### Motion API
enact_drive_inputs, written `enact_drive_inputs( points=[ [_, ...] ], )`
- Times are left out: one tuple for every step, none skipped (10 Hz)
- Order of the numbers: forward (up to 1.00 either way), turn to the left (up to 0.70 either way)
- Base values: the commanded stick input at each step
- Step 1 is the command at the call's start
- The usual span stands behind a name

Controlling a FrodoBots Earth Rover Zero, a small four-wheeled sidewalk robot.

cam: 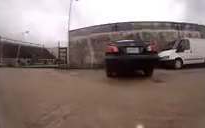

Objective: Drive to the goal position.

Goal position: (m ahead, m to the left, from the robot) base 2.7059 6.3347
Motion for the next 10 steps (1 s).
enact_drive_inputs(
  points=[
    [0.70, 0.00],
    [0.70, 0.00],
    [0.70, 0.19],
    [0.70, 0.35],
    [0.70, 0.35],
    [0.70, 0.35],
    [0.70, 0.35],
    [0.70, 0.35],
    [0.70, 0.35],
    [0.70, 0.35]
  ],
)
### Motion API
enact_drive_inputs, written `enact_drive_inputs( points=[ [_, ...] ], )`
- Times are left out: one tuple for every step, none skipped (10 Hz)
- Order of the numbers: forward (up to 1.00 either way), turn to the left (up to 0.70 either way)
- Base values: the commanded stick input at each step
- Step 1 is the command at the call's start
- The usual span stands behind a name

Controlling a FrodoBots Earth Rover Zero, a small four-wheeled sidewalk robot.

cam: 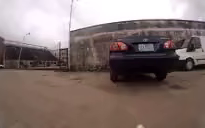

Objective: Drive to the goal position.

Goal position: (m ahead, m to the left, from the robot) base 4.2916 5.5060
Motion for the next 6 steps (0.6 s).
enact_drive_inputs(
  points=[
    [0.70, 0.35],
    [0.70, 0.35],
    [0.70, 0.35],
    [0.70, 0.35],
    [0.70, 0.35],
    [0.60, 0.40]
  ],
)
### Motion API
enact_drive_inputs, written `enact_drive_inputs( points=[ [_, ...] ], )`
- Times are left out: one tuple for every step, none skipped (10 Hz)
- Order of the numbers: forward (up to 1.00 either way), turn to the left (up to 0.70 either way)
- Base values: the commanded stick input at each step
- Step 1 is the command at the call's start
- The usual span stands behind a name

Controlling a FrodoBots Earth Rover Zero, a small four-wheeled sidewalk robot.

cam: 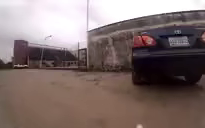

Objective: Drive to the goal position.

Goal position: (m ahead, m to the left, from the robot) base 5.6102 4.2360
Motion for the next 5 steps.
enact_drive_inputs(
  points=[
    [0.14, 0.63],
    [0.00, 0.70],
    [0.00, 0.70],
    [0.00, 0.70],
    [0.00, 0.70]
  ],
)
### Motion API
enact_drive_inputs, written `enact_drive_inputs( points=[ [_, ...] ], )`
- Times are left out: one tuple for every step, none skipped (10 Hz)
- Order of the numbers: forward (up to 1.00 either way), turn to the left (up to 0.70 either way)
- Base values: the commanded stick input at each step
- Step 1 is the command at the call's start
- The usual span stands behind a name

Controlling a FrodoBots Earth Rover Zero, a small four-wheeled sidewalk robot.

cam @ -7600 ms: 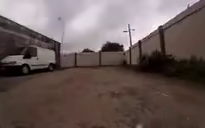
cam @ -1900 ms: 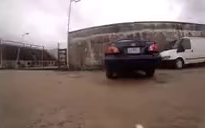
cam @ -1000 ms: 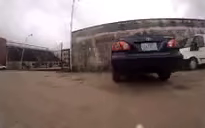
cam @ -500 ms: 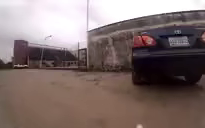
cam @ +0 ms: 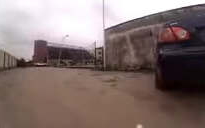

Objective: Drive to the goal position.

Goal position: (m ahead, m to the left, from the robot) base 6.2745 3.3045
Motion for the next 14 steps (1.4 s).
enact_drive_inputs(
  points=[
    [0.00, 0.70],
    [0.00, 0.70],
    [0.00, 0.70],
    [0.26, 0.09],
    [0.63, 0.01],
    [0.70, 0.00],
    [0.70, 0.00],
    [0.70, 0.00],
    [0.70, 0.00],
    [0.70, 0.00],
    [0.70, 0.00],
    [0.70, 0.00],
    [0.70, 0.00],
    [0.70, 0.00]
  ],
)
